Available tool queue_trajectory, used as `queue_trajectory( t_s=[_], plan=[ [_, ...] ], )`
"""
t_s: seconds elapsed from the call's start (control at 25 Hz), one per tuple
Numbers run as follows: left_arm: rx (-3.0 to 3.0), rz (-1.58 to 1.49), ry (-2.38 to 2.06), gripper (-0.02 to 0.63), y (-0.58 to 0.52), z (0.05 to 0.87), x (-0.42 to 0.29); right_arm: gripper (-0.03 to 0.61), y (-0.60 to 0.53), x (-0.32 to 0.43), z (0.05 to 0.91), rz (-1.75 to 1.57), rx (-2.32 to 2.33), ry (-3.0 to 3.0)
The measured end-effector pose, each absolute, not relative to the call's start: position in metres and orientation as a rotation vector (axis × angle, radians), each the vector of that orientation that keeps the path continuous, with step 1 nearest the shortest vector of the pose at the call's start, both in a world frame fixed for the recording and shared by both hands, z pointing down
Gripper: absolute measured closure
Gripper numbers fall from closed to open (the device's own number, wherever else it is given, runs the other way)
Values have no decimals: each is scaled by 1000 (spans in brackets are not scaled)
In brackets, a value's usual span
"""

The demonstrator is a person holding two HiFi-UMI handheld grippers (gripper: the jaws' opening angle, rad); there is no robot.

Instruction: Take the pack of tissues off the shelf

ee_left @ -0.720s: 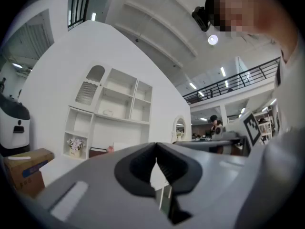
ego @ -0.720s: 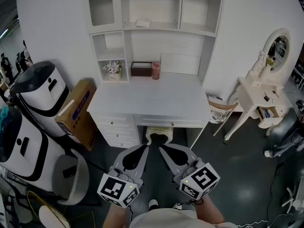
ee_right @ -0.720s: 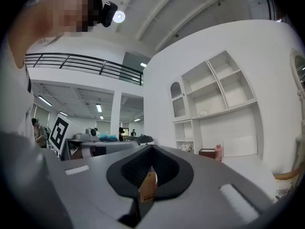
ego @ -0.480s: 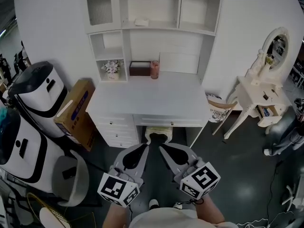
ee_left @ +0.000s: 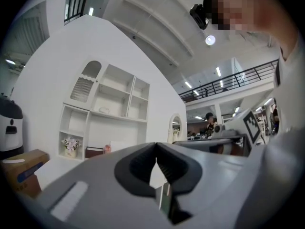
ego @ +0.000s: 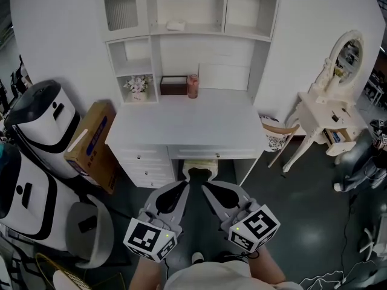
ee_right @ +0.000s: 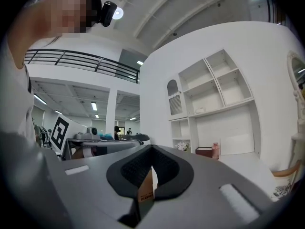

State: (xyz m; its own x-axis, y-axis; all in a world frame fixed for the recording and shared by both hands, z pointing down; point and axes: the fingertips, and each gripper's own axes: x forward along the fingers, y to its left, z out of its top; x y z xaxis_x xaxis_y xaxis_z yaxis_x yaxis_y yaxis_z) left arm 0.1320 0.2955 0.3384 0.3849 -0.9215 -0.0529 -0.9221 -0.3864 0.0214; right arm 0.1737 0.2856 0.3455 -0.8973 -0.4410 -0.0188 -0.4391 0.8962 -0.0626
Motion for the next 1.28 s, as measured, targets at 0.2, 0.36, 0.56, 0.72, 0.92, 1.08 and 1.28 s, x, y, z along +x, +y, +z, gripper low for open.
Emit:
queue_trajectory(
  t_s=[0.2,0.36,0.56,0.72,0.92,1.08,1.28],
  plan=[
    [-2566,56,1680,612,286,340,130,580,278,172,343,12,-746,3007],
    [-2597,93,1694,612,272,345,127,578,263,171,347,-9,-761,3017],
    [-2538,65,1747,612,242,349,111,578,230,163,354,-29,-751,3017],
    [-2530,41,1765,612,209,350,100,578,196,148,351,-29,-708,3010],
    [-2509,20,1778,612,158,347,95,578,147,138,347,-27,-671,3014],
    [-2505,21,1778,612,120,342,95,578,109,135,343,-31,-642,3018],
    [-2486,21,1798,612,82,337,92,578,71,127,339,-33,-572,3029]
  ],
)
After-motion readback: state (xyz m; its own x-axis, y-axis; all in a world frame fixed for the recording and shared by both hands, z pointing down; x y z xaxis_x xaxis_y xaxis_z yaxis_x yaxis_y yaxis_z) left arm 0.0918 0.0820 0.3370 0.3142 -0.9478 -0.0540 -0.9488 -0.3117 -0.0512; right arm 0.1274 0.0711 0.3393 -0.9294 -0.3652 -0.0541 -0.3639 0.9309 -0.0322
